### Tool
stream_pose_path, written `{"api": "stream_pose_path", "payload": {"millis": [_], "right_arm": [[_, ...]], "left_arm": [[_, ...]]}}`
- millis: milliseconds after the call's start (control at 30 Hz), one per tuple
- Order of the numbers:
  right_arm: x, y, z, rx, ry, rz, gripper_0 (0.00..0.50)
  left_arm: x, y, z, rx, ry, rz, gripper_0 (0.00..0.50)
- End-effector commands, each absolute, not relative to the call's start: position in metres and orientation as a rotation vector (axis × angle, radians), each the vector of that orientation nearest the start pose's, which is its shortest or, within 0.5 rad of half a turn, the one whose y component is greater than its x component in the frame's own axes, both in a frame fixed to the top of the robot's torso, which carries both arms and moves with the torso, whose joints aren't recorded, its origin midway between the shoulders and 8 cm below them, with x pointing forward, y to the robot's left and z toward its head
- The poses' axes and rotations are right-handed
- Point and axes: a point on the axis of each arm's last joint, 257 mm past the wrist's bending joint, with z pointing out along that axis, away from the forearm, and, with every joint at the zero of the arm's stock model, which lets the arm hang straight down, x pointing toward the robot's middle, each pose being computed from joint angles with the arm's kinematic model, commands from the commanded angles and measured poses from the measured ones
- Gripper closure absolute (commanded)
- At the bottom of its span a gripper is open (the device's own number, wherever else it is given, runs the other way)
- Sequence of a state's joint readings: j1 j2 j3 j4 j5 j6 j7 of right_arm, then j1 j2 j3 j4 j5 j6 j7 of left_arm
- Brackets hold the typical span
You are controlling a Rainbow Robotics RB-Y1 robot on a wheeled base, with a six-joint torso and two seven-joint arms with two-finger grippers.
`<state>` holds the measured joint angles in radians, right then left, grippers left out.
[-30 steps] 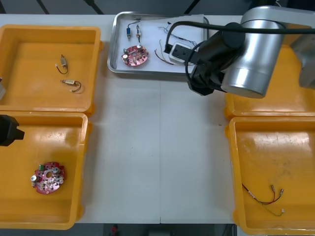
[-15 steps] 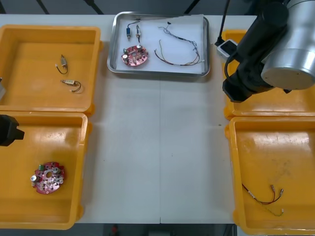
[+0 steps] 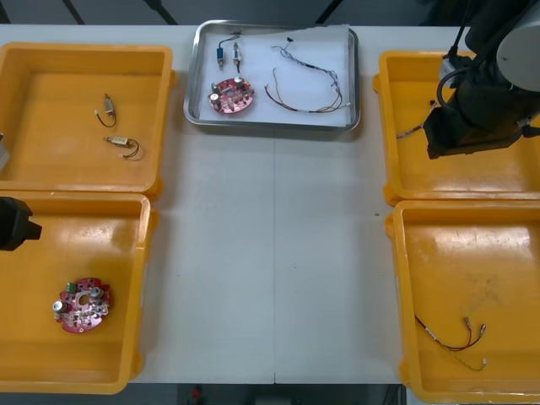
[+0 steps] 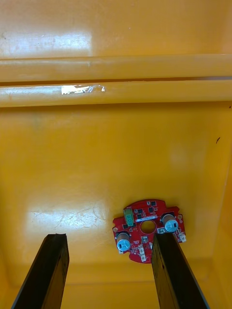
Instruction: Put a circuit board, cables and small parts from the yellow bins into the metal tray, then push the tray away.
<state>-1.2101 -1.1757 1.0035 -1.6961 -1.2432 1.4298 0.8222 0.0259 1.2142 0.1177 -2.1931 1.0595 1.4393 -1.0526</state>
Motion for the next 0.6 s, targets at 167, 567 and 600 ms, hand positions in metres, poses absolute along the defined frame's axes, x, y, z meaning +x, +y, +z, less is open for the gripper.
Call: {"api": "stream_pose_path", "payload": {"millis": [167, 567, 600], "right_arm": [[0.491, -0.299, -0.068, 0.035, 2.672, 0.024, 0.000], [0.432, -0.339, -0.082, 0.086, 2.677, 0.072, 0.000], [0.429, -0.342, -0.083, 0.091, 2.672, 0.077, 0.000]], "left_arm": [[0.369, 0.388, -0.176, 0.004, 2.672, 0.072, 0.000], [0.369, 0.388, -0.176, 0.004, 2.672, 0.072, 0.000], [0.369, 0.388, -0.176, 0.004, 2.672, 0.072, 0.000]]}}
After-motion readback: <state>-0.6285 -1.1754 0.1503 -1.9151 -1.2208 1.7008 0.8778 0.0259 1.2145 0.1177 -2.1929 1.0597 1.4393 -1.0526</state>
